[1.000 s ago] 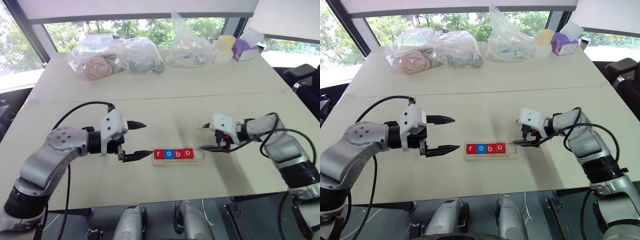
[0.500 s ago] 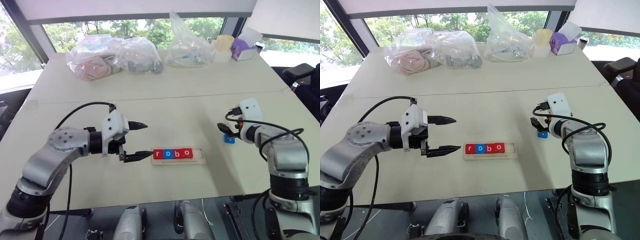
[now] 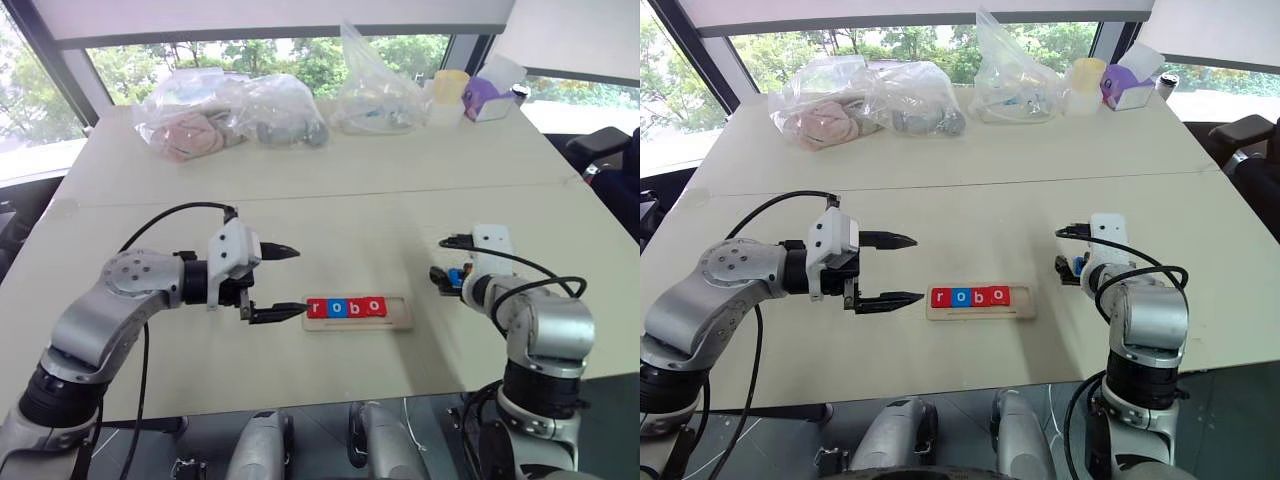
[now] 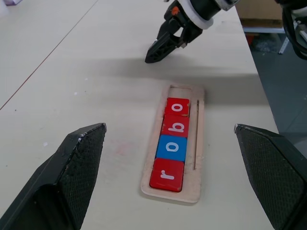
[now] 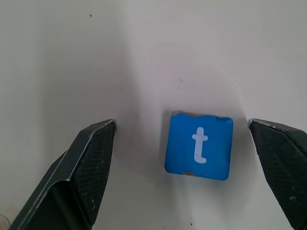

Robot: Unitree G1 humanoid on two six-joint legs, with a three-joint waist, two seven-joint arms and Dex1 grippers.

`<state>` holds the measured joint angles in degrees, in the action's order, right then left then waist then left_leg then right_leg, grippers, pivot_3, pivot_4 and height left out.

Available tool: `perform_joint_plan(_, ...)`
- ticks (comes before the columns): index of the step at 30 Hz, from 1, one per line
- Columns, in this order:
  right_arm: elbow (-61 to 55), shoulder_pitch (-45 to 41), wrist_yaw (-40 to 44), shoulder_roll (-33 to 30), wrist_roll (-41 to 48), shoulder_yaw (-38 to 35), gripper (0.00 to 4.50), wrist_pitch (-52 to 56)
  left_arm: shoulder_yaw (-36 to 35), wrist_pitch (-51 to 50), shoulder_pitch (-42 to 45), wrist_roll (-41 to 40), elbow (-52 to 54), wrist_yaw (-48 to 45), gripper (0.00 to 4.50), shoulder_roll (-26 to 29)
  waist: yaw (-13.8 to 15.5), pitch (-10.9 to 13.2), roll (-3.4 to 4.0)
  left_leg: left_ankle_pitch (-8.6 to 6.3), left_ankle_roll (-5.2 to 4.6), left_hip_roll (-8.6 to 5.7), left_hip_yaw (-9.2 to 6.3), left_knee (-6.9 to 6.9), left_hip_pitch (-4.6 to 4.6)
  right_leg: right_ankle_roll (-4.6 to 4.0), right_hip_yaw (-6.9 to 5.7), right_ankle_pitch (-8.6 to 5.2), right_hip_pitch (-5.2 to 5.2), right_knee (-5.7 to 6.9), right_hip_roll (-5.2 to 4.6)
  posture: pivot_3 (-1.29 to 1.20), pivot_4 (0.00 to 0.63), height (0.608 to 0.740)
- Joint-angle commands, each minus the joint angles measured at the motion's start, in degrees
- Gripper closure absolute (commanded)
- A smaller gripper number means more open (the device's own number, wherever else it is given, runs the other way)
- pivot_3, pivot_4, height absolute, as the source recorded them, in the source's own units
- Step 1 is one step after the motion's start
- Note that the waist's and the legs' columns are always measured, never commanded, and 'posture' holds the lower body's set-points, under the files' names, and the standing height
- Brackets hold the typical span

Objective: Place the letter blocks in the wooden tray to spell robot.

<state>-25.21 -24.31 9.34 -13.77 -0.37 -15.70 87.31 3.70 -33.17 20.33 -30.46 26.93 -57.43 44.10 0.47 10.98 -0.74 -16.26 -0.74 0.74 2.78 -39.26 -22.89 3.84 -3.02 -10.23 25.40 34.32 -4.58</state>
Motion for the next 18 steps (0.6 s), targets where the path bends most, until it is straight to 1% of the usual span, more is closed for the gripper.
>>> perform_joint_plan(1, -1.6, -0.3, -2.1, 1.6, -0.4, -1.7, 0.03, 0.1, -0.2, 0.9, 0.6, 0.2, 0.7, -0.2, 0.0, 0.0, 0.0, 0.0, 0.0, 0.0, 0.0, 0.0, -0.01, 0.0, 0.0, 0.0, 0.0, 0.0, 0.0, 0.0, 0.0, 0.0, 0.15, 0.74)
perform_joint_plan(7, 0.3, -0.8, -4.7, 4.9, -0.3, -3.6, 0.03, -0.2, -0.2, 0.8, 0.3, 0.3, 1.1, 0.4, 0.0, -0.1, -0.3, 0.0, 0.0, 0.0, 0.0, 0.0, -0.02, 0.0, 0.01, 0.0, 0.0, 0.0, -0.01, 0.0, 0.0, 0.0, 0.15, 0.74)
perform_joint_plan(10, -0.6, -0.6, -4.9, 5.7, 0.2, -3.3, 0.85, 0.6, -0.3, 0.8, 0.2, 0.3, 1.1, 0.6, 0.0, -0.1, -0.3, 0.0, 0.0, 0.0, 0.0, 0.01, -0.03, 0.0, 0.02, 0.0, 0.0, 0.0, -0.01, 0.0, 0.0, 0.0, 0.15, 0.74)
perform_joint_plan(11, -0.9, -0.5, -5.0, 5.9, 0.4, -3.2, 1.3, 1.0, -0.3, 0.8, 0.2, 0.3, 1.1, 0.7, 0.0, -0.1, -0.3, 0.0, 0.0, 0.0, 0.0, 0.01, -0.03, 0.0, 0.02, 0.0, 0.0, 0.0, -0.01, 0.0, 0.0, 0.0, 0.15, 0.74)
perform_joint_plan(14, -1.5, -0.1, -5.0, 6.0, 0.6, -3.0, 2.89, 1.8, -0.3, 0.7, 0.2, 0.3, 1.3, 0.9, 0.0, -0.2, -0.3, 0.0, 0.0, 0.0, 0.0, 0.02, -0.04, 0.0, 0.02, 0.0, -0.01, -0.01, -0.01, -0.01, 0.0, 0.0, 0.15, 0.74)
perform_joint_plan(15, -1.9, 0.0, -4.9, 5.9, 0.8, -2.8, 3.3, 2.4, -0.2, 0.7, 0.2, 0.3, 1.3, 1.0, 0.0, -0.2, -0.3, 0.0, 0.0, 0.0, 0.0, 0.03, -0.04, 0.01, 0.02, 0.0, -0.01, -0.01, -0.01, -0.01, 0.0, 0.0, 0.15, 0.74)
perform_joint_plan(18, -4.2, 0.8, -3.8, 5.3, 1.9, -2.2, 3.32, 4.5, -0.3, 0.7, 0.1, 0.3, 1.2, 0.9, 0.0, -0.1, -0.3, 0.0, 0.0, 0.0, 0.0, 0.03, -0.05, 0.04, 0.01, 0.0, -0.01, -0.01, -0.01, -0.03, 0.0, 0.0, 0.15, 0.74)
